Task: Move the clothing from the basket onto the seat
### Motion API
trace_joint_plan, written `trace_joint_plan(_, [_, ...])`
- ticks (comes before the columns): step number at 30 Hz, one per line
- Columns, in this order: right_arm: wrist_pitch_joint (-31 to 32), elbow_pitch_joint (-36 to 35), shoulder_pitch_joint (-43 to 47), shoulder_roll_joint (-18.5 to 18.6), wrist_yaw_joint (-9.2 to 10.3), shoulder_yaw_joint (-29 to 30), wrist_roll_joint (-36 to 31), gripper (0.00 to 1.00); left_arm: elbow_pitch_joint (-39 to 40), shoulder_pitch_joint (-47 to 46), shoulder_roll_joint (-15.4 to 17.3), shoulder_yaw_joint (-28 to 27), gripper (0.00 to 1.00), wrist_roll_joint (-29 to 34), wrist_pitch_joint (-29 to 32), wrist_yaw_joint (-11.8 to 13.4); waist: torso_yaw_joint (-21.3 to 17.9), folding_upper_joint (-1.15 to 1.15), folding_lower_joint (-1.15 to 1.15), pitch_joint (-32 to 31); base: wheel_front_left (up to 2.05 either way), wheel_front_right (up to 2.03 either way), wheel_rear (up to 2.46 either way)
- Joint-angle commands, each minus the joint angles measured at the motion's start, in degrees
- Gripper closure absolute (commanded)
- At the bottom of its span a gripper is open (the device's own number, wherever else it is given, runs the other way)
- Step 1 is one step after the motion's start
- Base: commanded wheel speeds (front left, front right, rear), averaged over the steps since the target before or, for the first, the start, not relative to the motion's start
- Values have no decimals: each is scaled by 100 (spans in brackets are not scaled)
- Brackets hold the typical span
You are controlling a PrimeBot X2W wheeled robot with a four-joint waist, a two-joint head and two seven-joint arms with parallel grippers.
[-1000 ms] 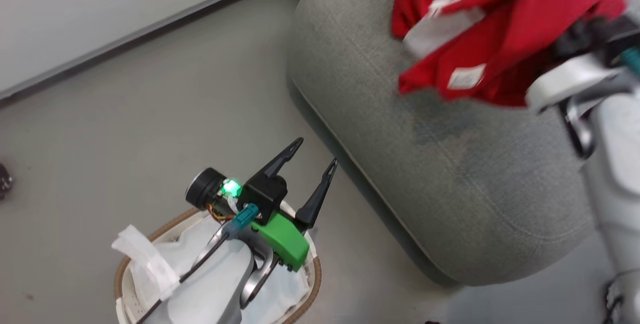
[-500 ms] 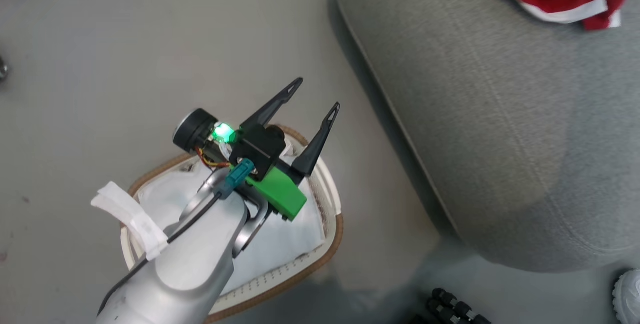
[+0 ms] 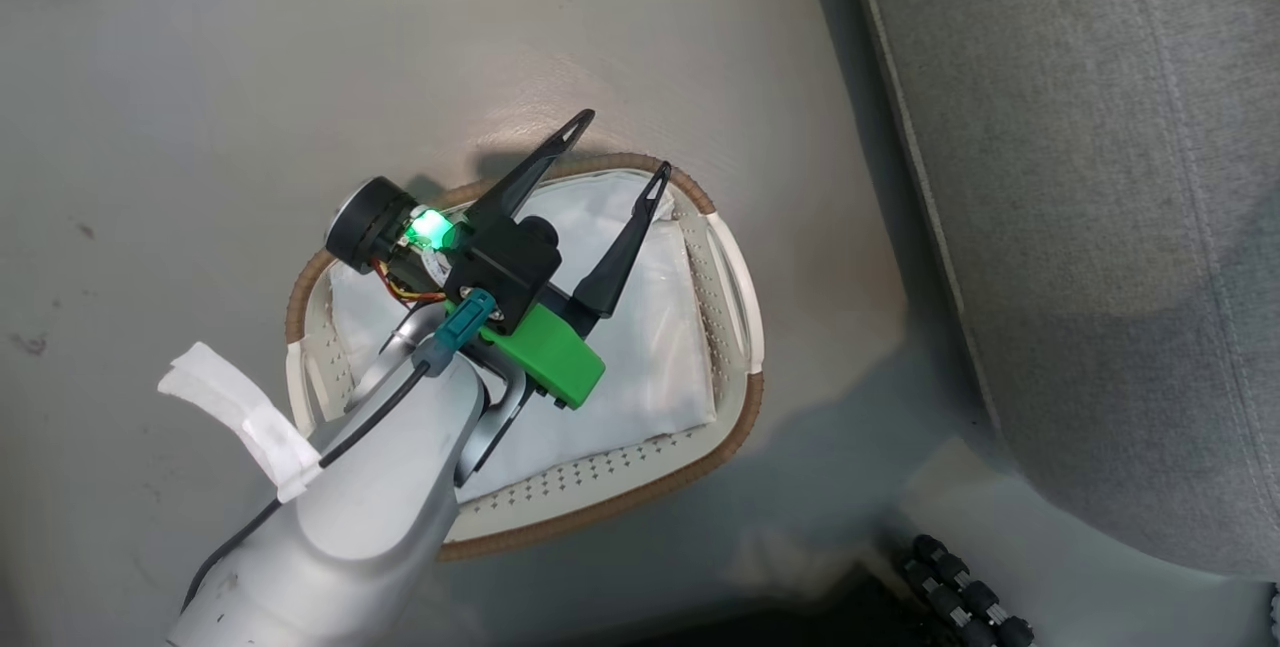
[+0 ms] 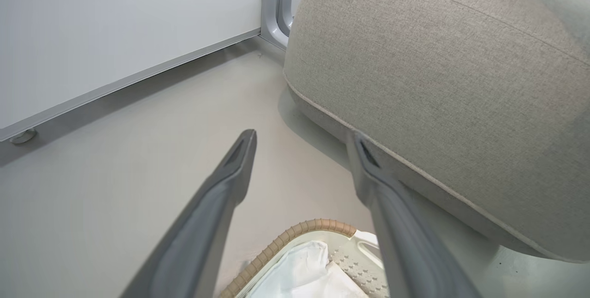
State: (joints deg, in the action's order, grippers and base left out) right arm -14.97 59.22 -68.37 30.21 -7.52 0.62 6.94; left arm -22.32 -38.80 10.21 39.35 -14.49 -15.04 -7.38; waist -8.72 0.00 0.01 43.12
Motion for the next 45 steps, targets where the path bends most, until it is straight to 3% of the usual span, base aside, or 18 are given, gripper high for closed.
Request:
trace_joint_plan(1, [-17, 55, 136, -38, 6, -10, -61, 100, 20, -16, 35, -9, 0, 26, -20, -19, 24, 0, -1, 11, 0, 0, 0])
trace_joint_plan(6, [-15, -126, 377, -153, 4, 57, -122, 98, 14, 43, 36, -3, 0, -4, -20, -19, -79, 0, -1, -167, 0, 0, 0])
trace_joint_plan(7, [-15, -186, 425, -163, 4, 80, -141, 62, 6, 61, 32, -1, 0, -19, -20, -18, -96, 0, -1, -210, 0, 0, 0])
trace_joint_plan(8, [-16, -281, 484, -173, 4, 111, -177, 0, -6, 85, 26, 2, 0, -38, -20, -18, -115, 0, -1, -266, 0, 0, 0])
trace_joint_plan(19, [-18, -676, 1218, -352, 6, 175, -506, 0, -61, 507, -159, -244, 0, -229, -19, -19, -179, 0, -1, -1273, 0, 0, 0])
trace_joint_plan(29, [-19, -988, 1590, -481, 6, -122, -540, 0, -64, 1100, -371, -863, 0, -415, -20, -1, -3, 0, -1, -2442, 0, 0, 0])
trace_joint_plan(45, [-19, -1886, 2719, -1819, 6, -383, -324, 0, -143, 2132, -616, -2542, 0, -528, -13, 185, 702, 0, -1, -3485, 0, 0, 0])
